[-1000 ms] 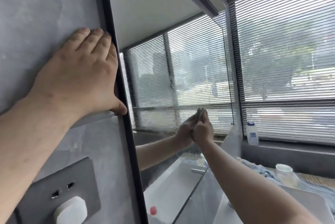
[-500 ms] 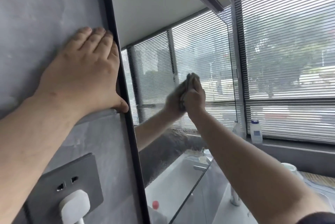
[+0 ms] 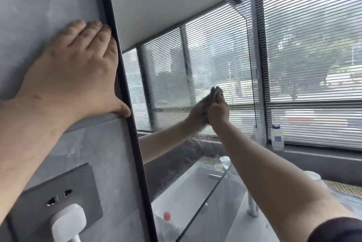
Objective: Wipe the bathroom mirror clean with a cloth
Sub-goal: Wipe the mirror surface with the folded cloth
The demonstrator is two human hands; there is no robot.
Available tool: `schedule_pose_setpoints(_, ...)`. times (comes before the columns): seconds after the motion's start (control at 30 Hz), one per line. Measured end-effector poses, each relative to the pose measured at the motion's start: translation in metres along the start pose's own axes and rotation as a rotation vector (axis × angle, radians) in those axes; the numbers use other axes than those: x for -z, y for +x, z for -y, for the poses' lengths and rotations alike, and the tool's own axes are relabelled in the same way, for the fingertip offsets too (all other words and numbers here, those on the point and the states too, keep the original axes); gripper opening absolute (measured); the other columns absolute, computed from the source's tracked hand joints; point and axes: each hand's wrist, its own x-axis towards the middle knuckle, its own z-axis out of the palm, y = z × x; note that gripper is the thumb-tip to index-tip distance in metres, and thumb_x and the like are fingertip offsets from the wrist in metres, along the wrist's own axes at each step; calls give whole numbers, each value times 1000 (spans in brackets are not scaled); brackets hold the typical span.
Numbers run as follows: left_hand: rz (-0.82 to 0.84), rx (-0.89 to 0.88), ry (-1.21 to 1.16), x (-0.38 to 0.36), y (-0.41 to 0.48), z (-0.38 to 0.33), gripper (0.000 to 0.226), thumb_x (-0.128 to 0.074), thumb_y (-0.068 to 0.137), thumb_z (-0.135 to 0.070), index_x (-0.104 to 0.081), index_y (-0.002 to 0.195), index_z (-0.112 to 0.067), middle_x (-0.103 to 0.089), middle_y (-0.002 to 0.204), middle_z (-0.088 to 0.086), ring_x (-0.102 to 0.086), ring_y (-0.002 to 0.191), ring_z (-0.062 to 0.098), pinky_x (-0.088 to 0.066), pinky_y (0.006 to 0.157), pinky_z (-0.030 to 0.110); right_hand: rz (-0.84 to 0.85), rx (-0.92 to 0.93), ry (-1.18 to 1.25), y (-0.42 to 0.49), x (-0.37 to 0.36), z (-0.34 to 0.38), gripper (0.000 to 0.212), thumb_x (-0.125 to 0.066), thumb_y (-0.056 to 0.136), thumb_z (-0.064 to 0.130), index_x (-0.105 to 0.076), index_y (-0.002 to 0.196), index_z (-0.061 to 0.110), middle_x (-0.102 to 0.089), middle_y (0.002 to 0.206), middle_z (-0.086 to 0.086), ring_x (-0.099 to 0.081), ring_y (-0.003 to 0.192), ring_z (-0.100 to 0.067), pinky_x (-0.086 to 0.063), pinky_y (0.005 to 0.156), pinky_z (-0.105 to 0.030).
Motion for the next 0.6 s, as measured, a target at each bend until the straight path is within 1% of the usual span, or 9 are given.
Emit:
schedule_pose_setpoints(0.13,27,0,-25,-4,1,-2,153,-23,33,-98,-41,136,13,-40,147,30,-34,139,40,-12,120,47,-86,-261,32,-8,47,-55,37,-41,100,5,-71,108,25,-64,107,13,-56,111,-12,-40,106,-26)
schedule_pose_setpoints(0.2,39,-22,-41,-4,1,2,153,-25,33,-99,-40,135,14,-40,147,30,-33,139,41,-12,120,48,-96,-335,33,-18,66,-77,37,-42,100,5,-67,122,21,-63,112,6,-57,105,-14,-45,105,-32)
schedule_pose_setpoints(0.27,50,-40,-73,-2,3,7,153,-27,33,-98,-39,135,15,-39,148,30,-32,139,41,-12,119,48,-55,-351,-77,-33,81,-92,34,-43,101,2,-60,125,19,-60,106,1,-59,97,-17,-53,88,-32)
schedule_pose_setpoints(0.37,124,-28,-99,-12,-3,1,153,-31,32,-98,-37,136,14,-39,147,30,-31,139,41,-12,120,49,-88,-391,-153,-55,93,-121,30,-45,100,3,-57,97,30,-58,86,2,-56,77,-19,-50,65,-23)
schedule_pose_setpoints(0.43,88,-4,-108,-9,4,16,153,-30,32,-98,-38,136,13,-39,147,29,-31,139,41,-12,120,49,-207,-318,-96,-63,93,-139,54,-30,101,-5,-47,61,28,-42,63,8,-33,64,-13,-36,53,-15)
schedule_pose_setpoints(0.5,108,32,-149,8,0,14,150,-41,35,-96,-39,137,14,-40,146,34,-37,138,37,-14,120,44,-239,-234,-165,-69,95,-142,52,-21,90,-19,-36,58,20,-32,63,4,-23,62,-12,-30,47,-18)
schedule_pose_setpoints(0.53,96,-53,-347,-12,-4,-16,144,-58,41,-89,-39,137,17,-43,139,41,-49,130,31,-23,118,36,-191,-243,-209,-71,98,-134,46,-21,88,-20,-36,62,15,-33,65,0,-27,61,-13,-28,44,-16)
schedule_pose_setpoints(0.57,240,-33,-727,-26,-22,-64,130,-77,54,-71,-37,137,21,-50,124,47,-65,108,20,-40,105,22,-164,-264,-237,-70,101,-127,38,-27,92,-15,-42,68,11,-39,66,-4,-34,59,-16,-30,42,-15)
schedule_pose_setpoints(0.6,438,168,-1054,-66,-35,-112,113,-88,66,-47,-34,139,19,-62,98,43,-70,73,12,-52,76,13,-146,-285,-253,-68,106,-119,30,-36,98,-4,-50,77,10,-48,68,-8,-42,56,-18,-35,39,-19)
